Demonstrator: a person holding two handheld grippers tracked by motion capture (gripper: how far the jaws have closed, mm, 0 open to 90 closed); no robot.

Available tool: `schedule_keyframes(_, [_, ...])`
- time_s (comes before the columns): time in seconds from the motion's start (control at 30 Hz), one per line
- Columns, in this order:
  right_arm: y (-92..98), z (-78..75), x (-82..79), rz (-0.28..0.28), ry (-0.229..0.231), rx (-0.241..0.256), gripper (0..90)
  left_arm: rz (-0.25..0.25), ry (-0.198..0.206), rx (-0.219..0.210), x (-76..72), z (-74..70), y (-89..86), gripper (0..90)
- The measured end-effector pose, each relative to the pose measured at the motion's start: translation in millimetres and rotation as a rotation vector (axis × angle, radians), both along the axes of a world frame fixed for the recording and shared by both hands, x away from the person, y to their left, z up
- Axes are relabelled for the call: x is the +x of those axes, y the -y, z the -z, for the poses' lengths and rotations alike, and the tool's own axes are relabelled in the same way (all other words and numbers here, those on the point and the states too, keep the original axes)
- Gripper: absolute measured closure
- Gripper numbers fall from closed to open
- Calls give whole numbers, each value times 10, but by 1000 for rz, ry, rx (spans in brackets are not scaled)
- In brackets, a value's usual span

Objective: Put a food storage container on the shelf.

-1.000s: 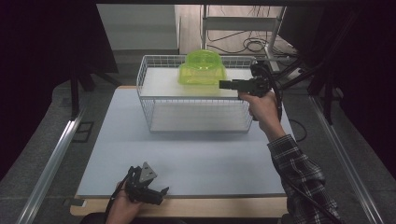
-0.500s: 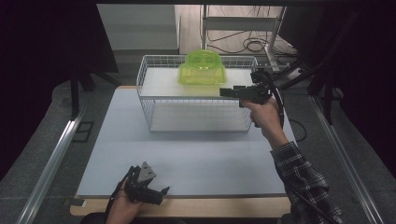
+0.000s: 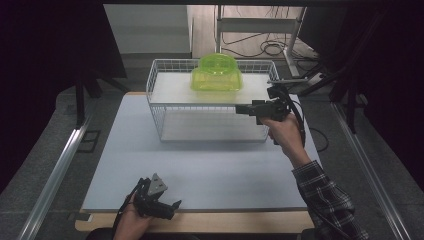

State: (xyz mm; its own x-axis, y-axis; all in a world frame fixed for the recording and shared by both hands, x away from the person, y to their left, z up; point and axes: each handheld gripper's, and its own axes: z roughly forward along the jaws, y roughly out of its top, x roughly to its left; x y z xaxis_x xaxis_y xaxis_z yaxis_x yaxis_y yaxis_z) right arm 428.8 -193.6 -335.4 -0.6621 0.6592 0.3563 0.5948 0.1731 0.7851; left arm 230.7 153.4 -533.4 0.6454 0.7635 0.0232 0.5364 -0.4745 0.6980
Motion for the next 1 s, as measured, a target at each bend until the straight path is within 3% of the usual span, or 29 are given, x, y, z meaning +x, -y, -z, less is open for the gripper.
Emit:
schedule_keyframes(0.3, [23, 110, -107, -9, 16, -6, 79, -1, 1, -1, -2, -1, -3, 9])
schedule_keyframes(1.0, [-12, 463, -312, -49, 90, -117, 45, 0, 5, -7, -7, -8, -7, 8])
